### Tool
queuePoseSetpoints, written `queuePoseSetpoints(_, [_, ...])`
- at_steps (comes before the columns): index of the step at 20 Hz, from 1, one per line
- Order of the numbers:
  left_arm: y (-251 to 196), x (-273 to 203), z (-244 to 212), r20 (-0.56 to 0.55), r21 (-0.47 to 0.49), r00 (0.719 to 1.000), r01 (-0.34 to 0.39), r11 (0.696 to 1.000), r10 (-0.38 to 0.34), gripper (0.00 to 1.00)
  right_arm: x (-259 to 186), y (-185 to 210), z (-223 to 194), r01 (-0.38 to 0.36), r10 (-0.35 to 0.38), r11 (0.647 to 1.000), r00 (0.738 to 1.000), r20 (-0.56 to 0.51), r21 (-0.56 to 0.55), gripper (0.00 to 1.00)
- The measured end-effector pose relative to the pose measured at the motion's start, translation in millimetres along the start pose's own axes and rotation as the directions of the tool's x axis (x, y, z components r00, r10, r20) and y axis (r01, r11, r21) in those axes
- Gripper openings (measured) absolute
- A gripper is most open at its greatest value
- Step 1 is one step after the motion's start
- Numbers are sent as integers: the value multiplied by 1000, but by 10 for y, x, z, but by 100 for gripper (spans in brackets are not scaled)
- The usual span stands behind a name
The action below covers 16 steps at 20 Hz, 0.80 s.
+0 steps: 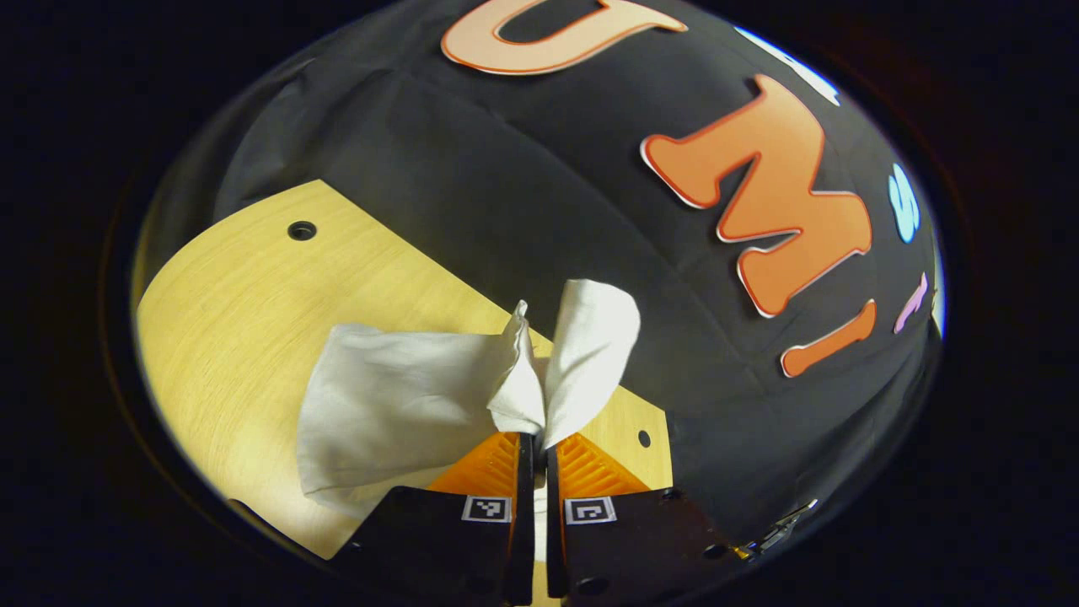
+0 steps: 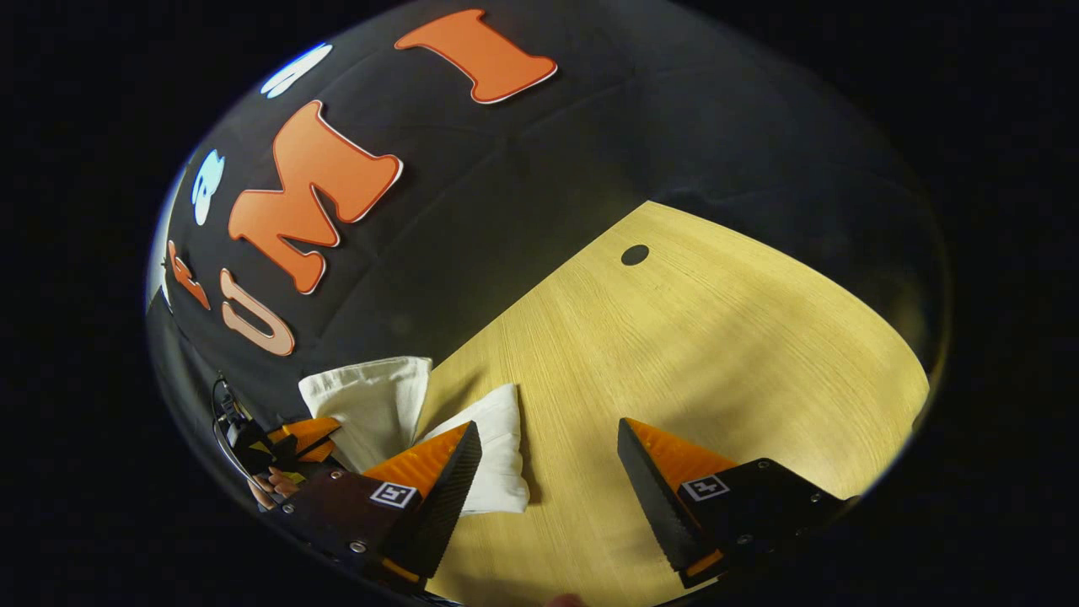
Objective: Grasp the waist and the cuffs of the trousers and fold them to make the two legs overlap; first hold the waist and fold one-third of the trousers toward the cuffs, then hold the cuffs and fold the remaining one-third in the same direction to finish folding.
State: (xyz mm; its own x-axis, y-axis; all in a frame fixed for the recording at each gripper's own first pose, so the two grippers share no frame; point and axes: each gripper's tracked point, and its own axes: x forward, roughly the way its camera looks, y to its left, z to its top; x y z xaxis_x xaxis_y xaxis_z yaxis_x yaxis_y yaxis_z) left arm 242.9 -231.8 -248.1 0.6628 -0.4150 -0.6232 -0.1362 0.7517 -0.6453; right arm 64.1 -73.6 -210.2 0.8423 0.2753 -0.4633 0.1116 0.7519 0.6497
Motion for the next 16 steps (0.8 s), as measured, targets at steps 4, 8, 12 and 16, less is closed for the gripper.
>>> queuePoseSetpoints(4, [-181, 203, -142, -48, 46, 998, 36, 998, -34, 10, -7, -116, 32, 6, -6, 1000, 1000, -6, -2, 98])
queuePoseSetpoints(8, [-242, 357, -323, -80, 120, 994, 80, 990, -70, 10, -4, -123, 42, -6, 5, 1000, 1000, -12, -3, 98])
queuePoseSetpoints(12, [-230, 327, -272, -98, 220, 990, 117, 968, -98, 10, 12, -79, 40, -22, 22, 1000, 1000, -14, -3, 98])
queuePoseSetpoints(16, [-203, 297, -403, -196, 277, 973, 173, 945, -121, 23, 36, -9, 35, -31, 31, 999, 999, -17, -8, 98])
